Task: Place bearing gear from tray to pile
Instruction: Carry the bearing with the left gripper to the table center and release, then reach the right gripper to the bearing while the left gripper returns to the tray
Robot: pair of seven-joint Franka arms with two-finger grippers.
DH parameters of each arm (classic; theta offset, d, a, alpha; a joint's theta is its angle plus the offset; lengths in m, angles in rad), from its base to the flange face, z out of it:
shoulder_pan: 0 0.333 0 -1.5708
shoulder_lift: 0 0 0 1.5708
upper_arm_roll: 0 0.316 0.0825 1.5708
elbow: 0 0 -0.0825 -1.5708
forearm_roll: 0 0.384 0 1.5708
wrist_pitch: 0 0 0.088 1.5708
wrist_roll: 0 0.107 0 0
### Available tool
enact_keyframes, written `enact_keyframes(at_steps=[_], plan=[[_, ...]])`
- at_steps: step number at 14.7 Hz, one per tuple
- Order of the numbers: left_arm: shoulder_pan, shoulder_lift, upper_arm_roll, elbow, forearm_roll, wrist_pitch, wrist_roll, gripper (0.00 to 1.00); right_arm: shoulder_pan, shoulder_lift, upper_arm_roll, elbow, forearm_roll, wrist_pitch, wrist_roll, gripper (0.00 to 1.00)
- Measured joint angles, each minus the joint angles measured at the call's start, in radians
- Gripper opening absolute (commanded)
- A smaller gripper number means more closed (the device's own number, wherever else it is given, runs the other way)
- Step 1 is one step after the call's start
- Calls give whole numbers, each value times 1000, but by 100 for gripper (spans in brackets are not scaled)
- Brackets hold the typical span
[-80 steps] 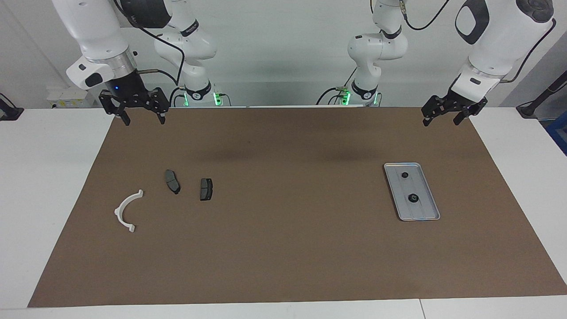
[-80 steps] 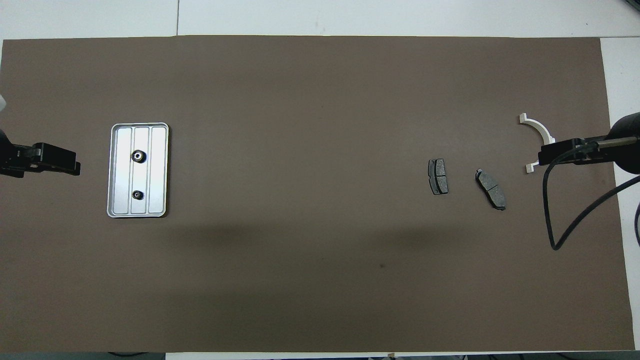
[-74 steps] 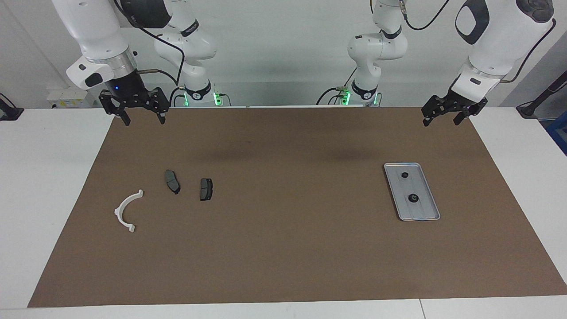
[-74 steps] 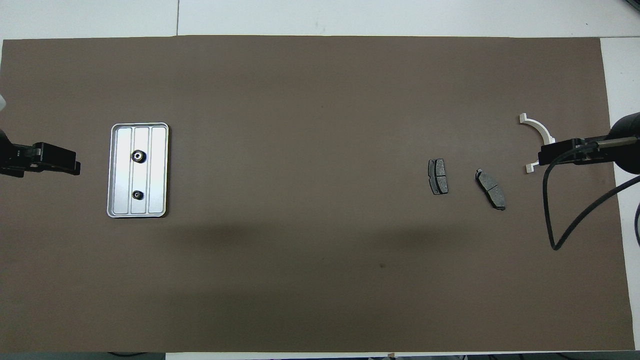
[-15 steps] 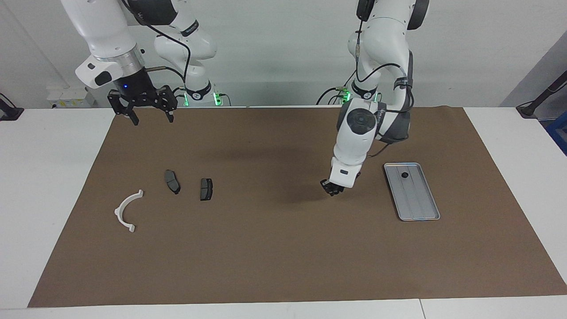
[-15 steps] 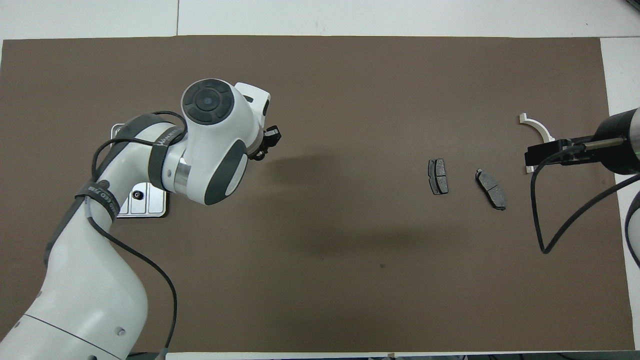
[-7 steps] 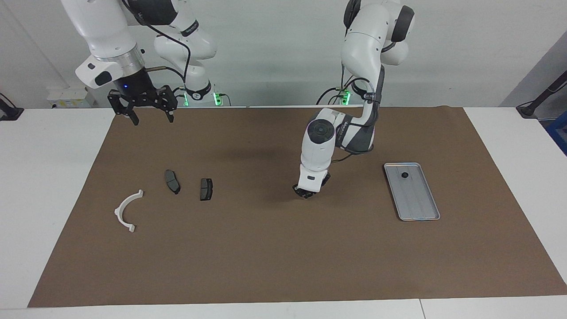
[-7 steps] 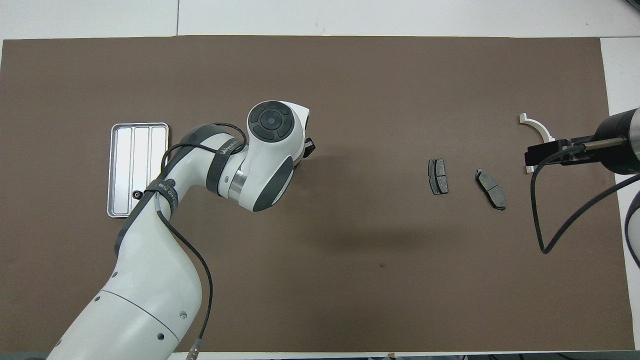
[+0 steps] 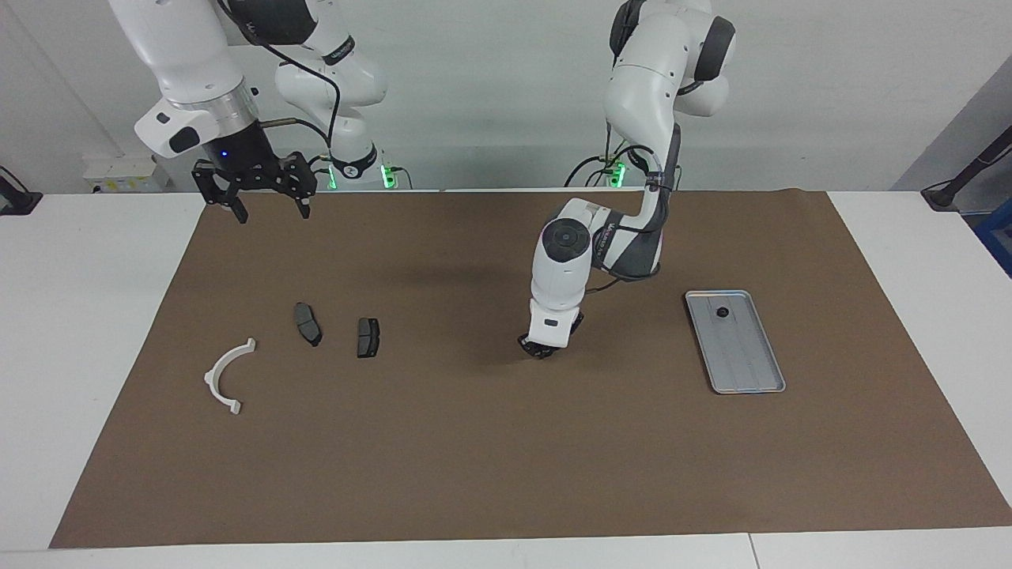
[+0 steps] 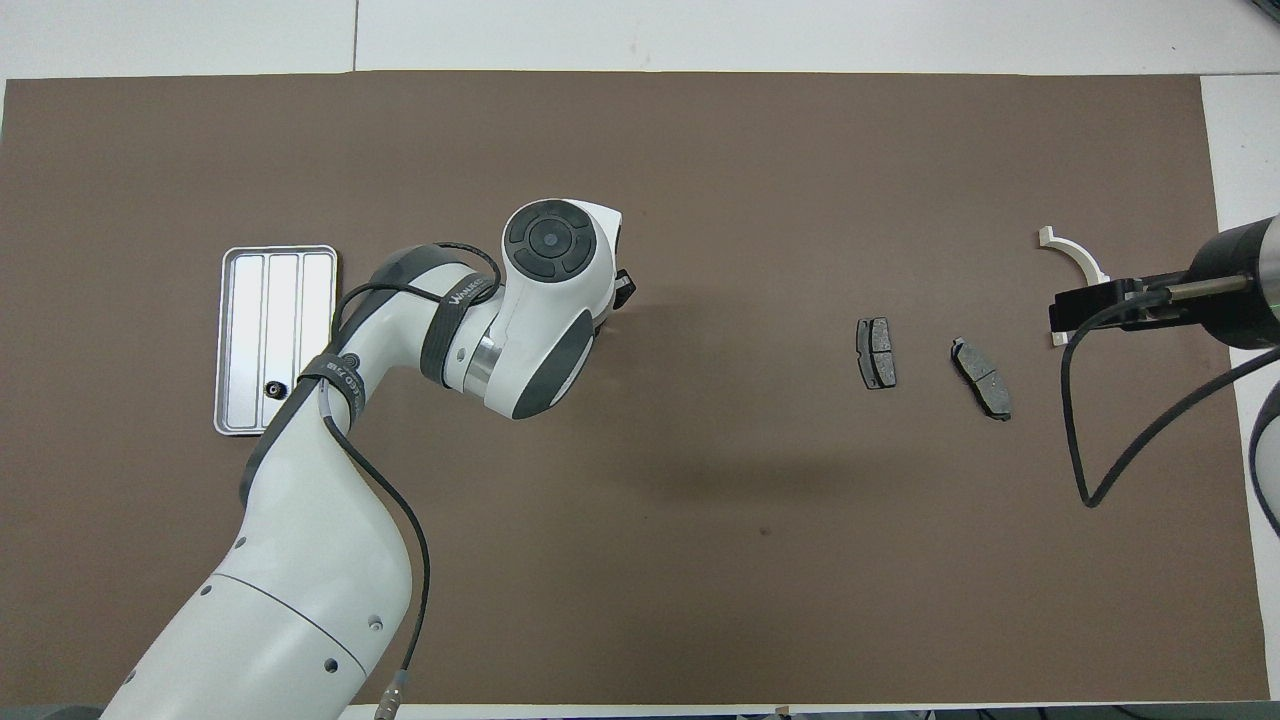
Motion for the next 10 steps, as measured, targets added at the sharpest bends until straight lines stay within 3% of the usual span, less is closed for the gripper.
enact_keyframes(at_steps=[4,8,10], plan=[[21,-27,19,-1,8,-31,30,100,0,0,0,0,0,0,0,100],[197,-183,30,-103,11,-113,365,100,9,-1,0,0,1,0,11,100],[298,-242,31,-165,11,-116,543,100,50,-1,1,0,4,0,126,100]])
